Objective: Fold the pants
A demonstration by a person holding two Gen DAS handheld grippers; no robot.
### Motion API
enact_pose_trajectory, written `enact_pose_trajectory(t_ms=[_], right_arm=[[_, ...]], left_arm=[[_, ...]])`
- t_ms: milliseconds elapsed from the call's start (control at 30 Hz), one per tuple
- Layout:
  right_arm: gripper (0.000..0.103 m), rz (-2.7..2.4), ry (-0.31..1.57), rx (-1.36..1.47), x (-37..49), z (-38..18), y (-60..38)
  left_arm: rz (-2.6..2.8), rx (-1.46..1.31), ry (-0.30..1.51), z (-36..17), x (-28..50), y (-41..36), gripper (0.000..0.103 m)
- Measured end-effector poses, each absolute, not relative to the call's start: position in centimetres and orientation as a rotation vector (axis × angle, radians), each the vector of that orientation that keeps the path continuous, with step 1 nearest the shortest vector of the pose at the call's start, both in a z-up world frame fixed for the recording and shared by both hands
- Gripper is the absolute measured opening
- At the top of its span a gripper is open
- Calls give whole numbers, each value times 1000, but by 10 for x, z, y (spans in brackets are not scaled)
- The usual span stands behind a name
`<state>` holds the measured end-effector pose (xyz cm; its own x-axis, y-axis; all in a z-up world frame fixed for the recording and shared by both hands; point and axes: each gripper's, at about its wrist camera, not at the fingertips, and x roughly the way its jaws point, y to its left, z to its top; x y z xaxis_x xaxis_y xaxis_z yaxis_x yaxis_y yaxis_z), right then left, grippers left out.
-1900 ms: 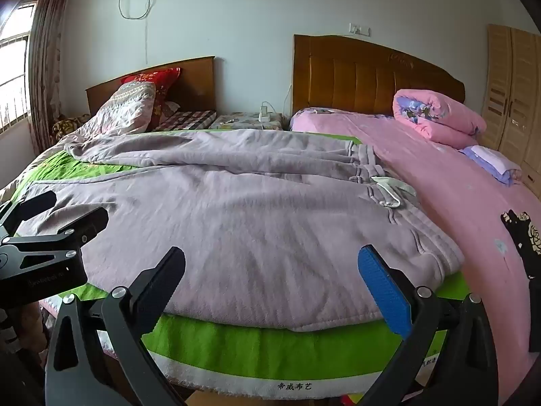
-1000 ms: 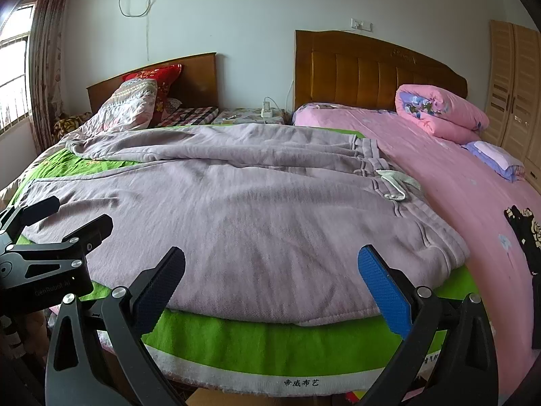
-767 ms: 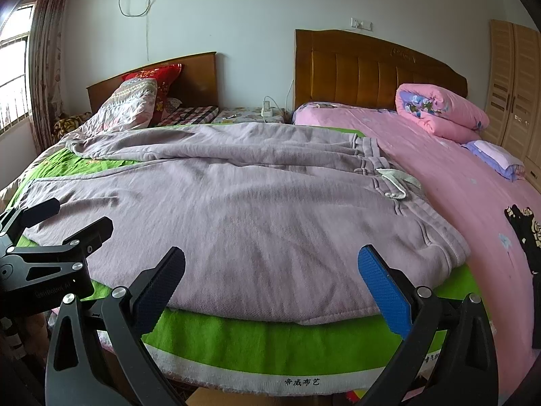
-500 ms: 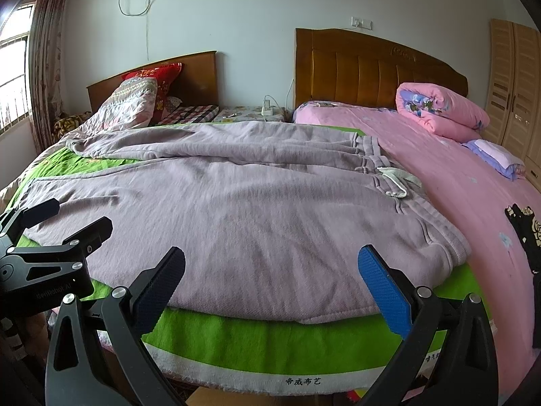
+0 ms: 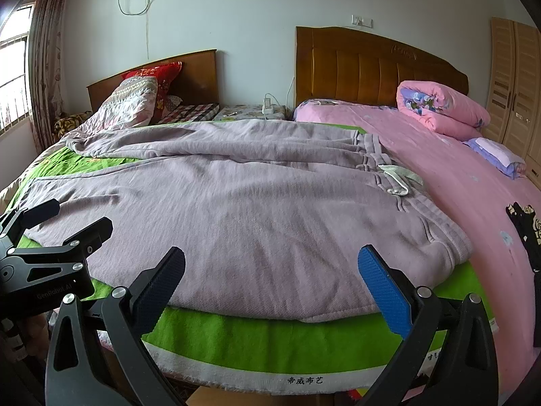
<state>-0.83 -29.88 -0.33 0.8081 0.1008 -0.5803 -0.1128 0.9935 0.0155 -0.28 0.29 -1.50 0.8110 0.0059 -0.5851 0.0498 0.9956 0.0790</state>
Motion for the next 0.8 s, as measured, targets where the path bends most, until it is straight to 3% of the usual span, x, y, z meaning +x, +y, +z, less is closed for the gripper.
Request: enact_pose_trajectory(t_ms=[800], right_arm=[[99,115,624,-18,-9,-4,-299]], left_arm=[[-22,91,631,-17,-3,5,102]])
